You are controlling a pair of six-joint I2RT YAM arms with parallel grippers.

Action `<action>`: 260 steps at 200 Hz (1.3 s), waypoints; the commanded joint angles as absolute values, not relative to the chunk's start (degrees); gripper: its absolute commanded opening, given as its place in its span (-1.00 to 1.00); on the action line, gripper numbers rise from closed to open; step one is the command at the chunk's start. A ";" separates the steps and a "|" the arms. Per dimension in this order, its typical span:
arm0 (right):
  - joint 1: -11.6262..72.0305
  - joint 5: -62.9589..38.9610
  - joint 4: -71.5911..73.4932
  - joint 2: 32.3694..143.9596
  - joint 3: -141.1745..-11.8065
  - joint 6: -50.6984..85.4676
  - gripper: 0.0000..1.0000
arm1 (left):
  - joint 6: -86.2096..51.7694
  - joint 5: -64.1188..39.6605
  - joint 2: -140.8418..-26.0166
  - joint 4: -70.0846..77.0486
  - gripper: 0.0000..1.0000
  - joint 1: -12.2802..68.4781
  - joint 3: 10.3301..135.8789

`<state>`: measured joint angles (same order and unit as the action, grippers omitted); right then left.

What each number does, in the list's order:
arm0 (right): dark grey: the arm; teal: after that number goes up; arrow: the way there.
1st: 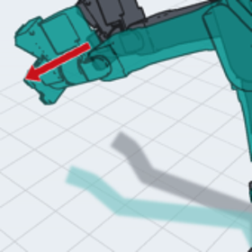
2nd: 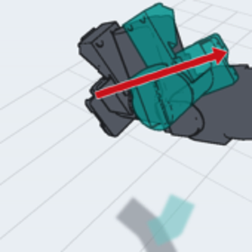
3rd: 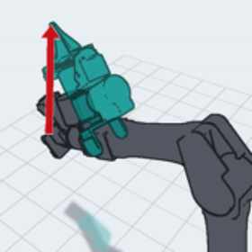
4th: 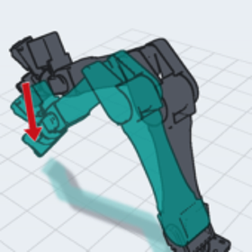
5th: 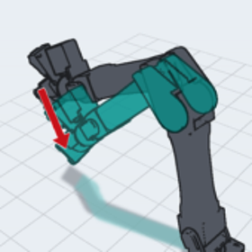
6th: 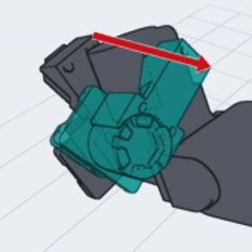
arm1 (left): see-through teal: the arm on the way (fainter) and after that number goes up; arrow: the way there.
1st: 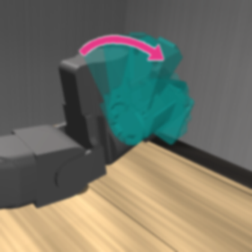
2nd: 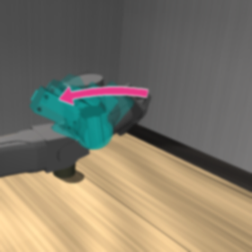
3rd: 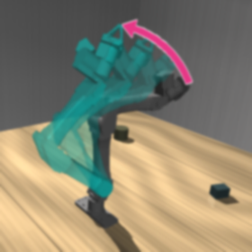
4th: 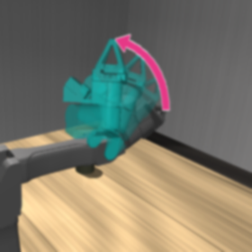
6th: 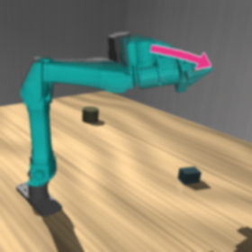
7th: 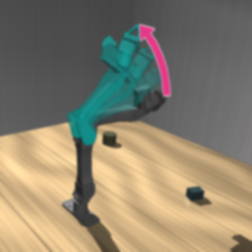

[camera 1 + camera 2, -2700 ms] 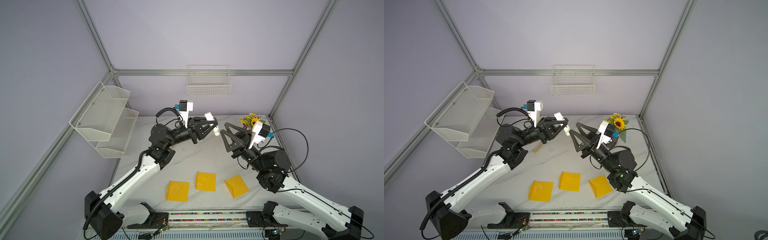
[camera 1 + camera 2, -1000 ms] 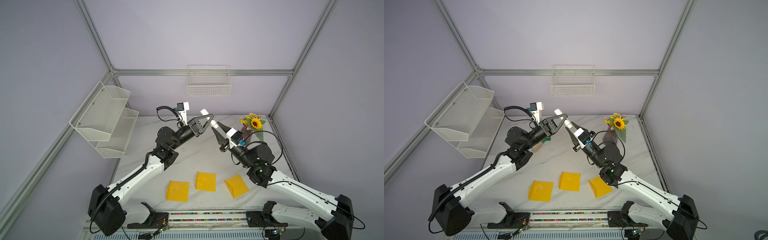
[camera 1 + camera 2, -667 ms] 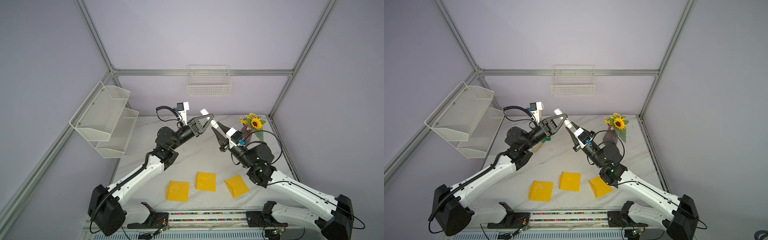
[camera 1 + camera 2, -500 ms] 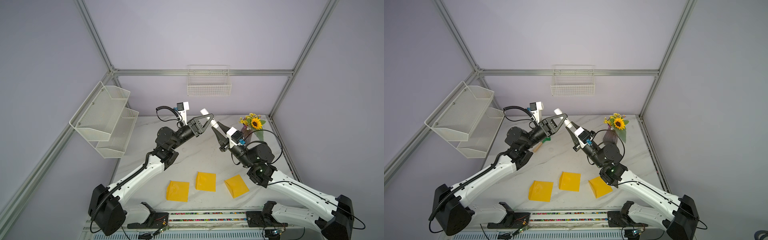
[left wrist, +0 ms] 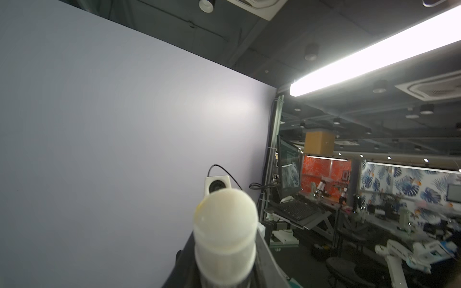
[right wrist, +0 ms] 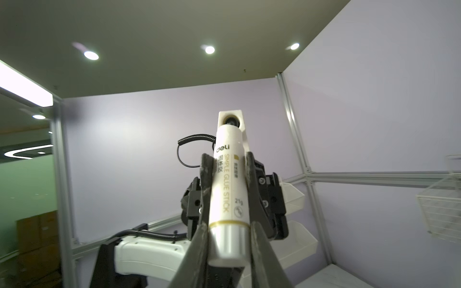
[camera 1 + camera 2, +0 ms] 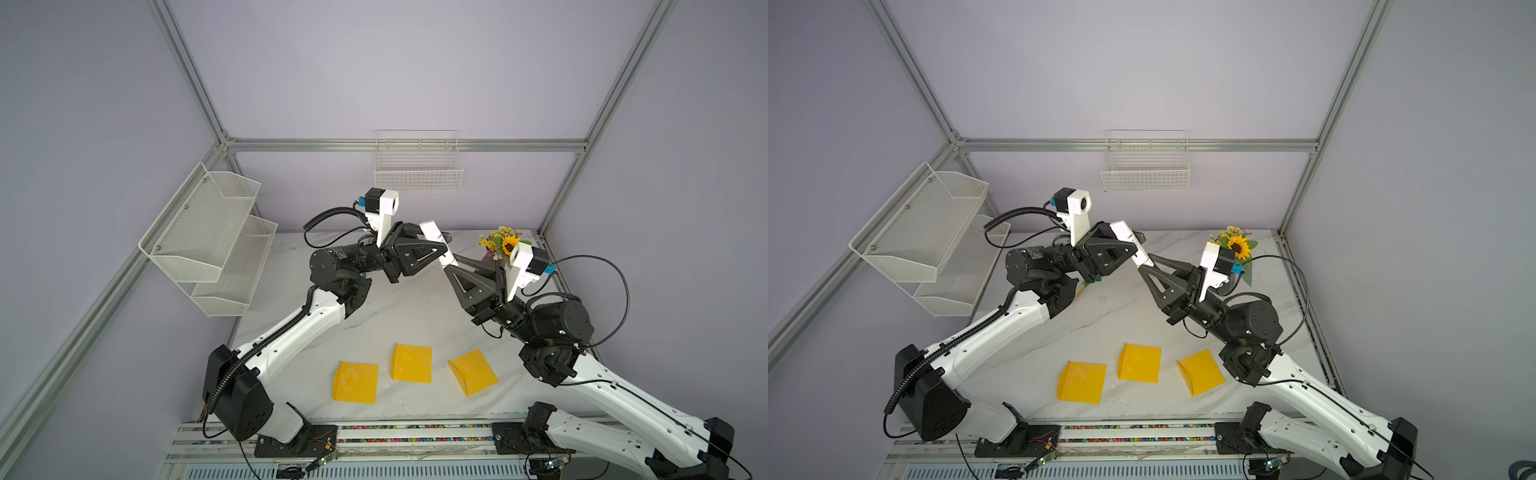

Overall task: Seal the envelope with a glue stick
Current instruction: Unscrew the glue stick.

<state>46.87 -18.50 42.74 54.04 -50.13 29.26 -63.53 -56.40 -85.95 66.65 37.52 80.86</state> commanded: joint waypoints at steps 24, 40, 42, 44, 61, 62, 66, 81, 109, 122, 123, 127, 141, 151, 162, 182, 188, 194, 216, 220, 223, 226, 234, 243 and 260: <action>47.36 -35.88 68.77 59.69 -46.15 56.55 -1.00 | -63.84 -69.54 -88.23 75.84 -1.00 37.62 88.86; 47.37 -35.69 67.55 59.57 -46.47 56.06 -1.00 | -63.48 -70.47 -88.33 75.85 -1.00 37.62 88.95; 47.33 -35.69 67.29 59.43 -46.49 55.81 -1.00 | -63.29 -70.55 -88.33 75.85 -1.00 37.62 88.82; 47.34 -35.64 66.88 59.33 -46.47 55.48 -1.00 | -63.15 -70.57 -88.29 75.85 -1.00 37.62 88.78; 47.37 -34.38 63.60 58.35 -46.42 51.86 -1.00 | -62.48 -70.58 -88.14 74.84 -1.00 37.64 88.44; 47.37 -34.28 63.35 58.27 -46.41 51.59 -1.00 | -62.40 -70.58 -88.06 74.73 -1.00 37.63 88.38; 47.37 -33.93 62.43 58.03 -46.49 50.45 -1.00 | -62.03 -70.47 -87.84 74.42 -1.00 37.62 88.02; 47.33 -32.06 57.63 56.18 -46.42 45.98 -0.96 | -57.20 -69.01 -85.80 69.48 -1.00 37.62 85.33; 47.33 -25.48 47.10 50.88 -46.49 34.04 -0.21 | -38.51 -59.50 -77.80 45.69 -1.00 37.62 80.05; 47.33 -22.18 43.02 48.18 -46.43 27.28 -0.06 | -37.02 -49.49 -74.62 41.06 -1.00 37.62 76.20; 47.35 -21.90 42.78 47.99 -46.37 26.73 -0.05 | -37.28 -48.65 -74.36 41.01 -1.00 37.62 75.94; 47.37 -20.66 41.72 47.24 -46.19 24.42 -0.01 | -38.55 -45.30 -73.74 40.67 -1.00 37.62 74.77; 47.37 -15.28 40.25 45.65 -45.38 16.82 0.08 | -44.92 -36.44 -72.37 41.02 -1.00 37.62 71.48; 47.37 -10.54 39.30 45.46 -45.58 12.41 0.13 | -50.04 -31.52 -71.63 42.89 -1.00 37.62 69.03; 47.37 -6.32 37.59 46.06 -46.68 7.55 0.15 | -54.87 -27.58 -71.18 46.18 -1.00 37.62 66.09; 47.37 -1.95 35.12 49.11 -49.48 -1.19 0.17 | -62.02 -21.98 -70.46 51.75 -1.00 37.62 61.26; 47.36 -1.80 34.85 50.20 -50.14 -3.70 0.17 | -63.48 -20.47 -70.17 52.55 -1.00 37.62 59.89; 47.37 -2.05 34.13 51.22 -50.75 -6.11 0.17 | -64.48 -19.17 -69.85 52.70 -1.00 37.62 58.70; 47.36 -3.73 33.05 54.47 -52.35 -11.89 0.15 | -65.47 -16.57 -68.57 51.24 -1.00 37.62 56.36; 47.36 -4.19 33.13 55.11 -52.46 -12.54 0.12 | -65.59 -16.33 -68.41 50.77 -1.00 37.57 56.14; 47.33 -4.45 33.13 55.50 -52.66 -12.99 0.09 | -65.71 -16.20 -68.24 50.48 -1.00 37.57 56.02; 47.32 -4.70 33.09 55.87 -52.91 -13.39 0.06 | -65.80 -16.00 -68.10 50.19 -1.00 37.57 55.92; 47.37 -5.30 32.45 56.91 -53.59 -14.40 0.00 | -65.91 -15.83 -67.78 49.77 -1.00 37.61 55.66; 47.37 -5.54 31.54 57.87 -54.20 -15.53 -0.02 | -66.15 -15.86 -67.59 49.90 -1.00 37.62 55.42; 47.37 -4.64 32.16 59.82 -54.15 -16.68 -0.02 | -66.62 -15.83 -67.47 50.00 -1.00 37.62 55.28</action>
